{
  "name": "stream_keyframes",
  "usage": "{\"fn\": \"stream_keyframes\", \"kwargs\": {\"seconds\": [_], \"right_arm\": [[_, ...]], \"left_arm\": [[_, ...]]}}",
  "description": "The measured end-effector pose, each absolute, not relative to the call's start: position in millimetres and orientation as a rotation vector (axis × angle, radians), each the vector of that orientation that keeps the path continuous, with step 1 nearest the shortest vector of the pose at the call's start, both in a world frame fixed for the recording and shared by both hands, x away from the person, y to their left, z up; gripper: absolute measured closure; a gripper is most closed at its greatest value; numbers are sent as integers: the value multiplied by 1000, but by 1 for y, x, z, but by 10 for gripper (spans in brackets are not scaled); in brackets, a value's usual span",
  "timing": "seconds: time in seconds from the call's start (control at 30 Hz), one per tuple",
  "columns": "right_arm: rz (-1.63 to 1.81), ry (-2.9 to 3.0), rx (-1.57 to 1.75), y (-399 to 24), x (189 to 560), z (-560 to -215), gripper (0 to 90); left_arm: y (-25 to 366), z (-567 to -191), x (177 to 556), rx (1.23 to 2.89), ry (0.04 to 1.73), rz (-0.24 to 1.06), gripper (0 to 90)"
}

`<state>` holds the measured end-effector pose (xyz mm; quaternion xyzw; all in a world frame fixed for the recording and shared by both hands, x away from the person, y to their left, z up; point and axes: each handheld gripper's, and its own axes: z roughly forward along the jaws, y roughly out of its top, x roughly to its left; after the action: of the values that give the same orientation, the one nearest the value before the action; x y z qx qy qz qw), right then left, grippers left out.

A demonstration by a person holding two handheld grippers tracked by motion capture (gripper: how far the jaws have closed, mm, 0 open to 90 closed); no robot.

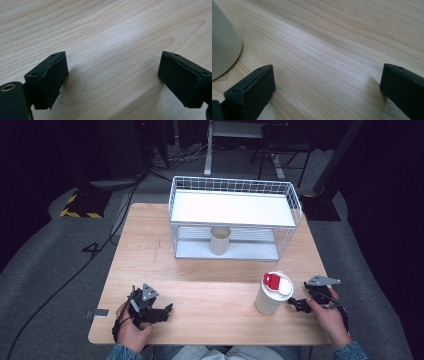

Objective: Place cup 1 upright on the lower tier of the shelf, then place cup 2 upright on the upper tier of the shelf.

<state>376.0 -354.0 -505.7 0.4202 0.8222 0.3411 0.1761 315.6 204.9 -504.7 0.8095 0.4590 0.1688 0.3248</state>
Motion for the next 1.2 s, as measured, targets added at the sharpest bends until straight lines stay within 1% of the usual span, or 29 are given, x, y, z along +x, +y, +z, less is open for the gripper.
{"fn": "stream_keyframes", "kwargs": {"seconds": [0.1,0.27,0.33,0.4,0.47,0.5,0.53,0.57,0.6,0.67,0.7,0.77,0.9,1.03,1.2], "right_arm": [[967,2329,1190,-354,376,-506,2],[967,2333,1185,-354,377,-506,3],[978,2331,1184,-354,376,-506,22],[985,2322,1188,-355,374,-505,76],[984,2316,1183,-357,373,-502,195],[984,2314,1189,-357,372,-501,193],[988,2310,1191,-357,371,-500,149],[991,2312,1189,-357,370,-499,155],[997,2315,1180,-357,368,-498,186],[1014,2312,1178,-356,364,-495,153],[1028,2311,1177,-356,362,-494,172],[1062,2300,1174,-355,357,-489,158],[1152,2269,1231,-355,346,-477,161],[1209,2379,1123,-353,335,-465,151],[1258,2335,1124,-347,322,-458,147]], "left_arm": [[203,-506,315,2127,1203,431,55],[204,-506,313,2128,1203,431,52],[204,-506,313,2127,1207,431,52],[204,-506,313,2127,1205,431,52],[204,-506,313,2129,1204,430,51],[204,-506,313,2136,1193,424,43],[205,-505,314,2155,1174,411,30],[204,-506,315,2165,1159,406,11],[204,-506,315,2165,1158,405,2],[205,-506,315,2169,1151,400,2],[205,-506,316,2170,1144,400,2],[206,-506,316,2174,1140,399,2],[206,-506,317,2177,1137,397,1],[207,-506,319,2173,1147,405,1],[208,-506,321,2151,1177,401,0]]}}
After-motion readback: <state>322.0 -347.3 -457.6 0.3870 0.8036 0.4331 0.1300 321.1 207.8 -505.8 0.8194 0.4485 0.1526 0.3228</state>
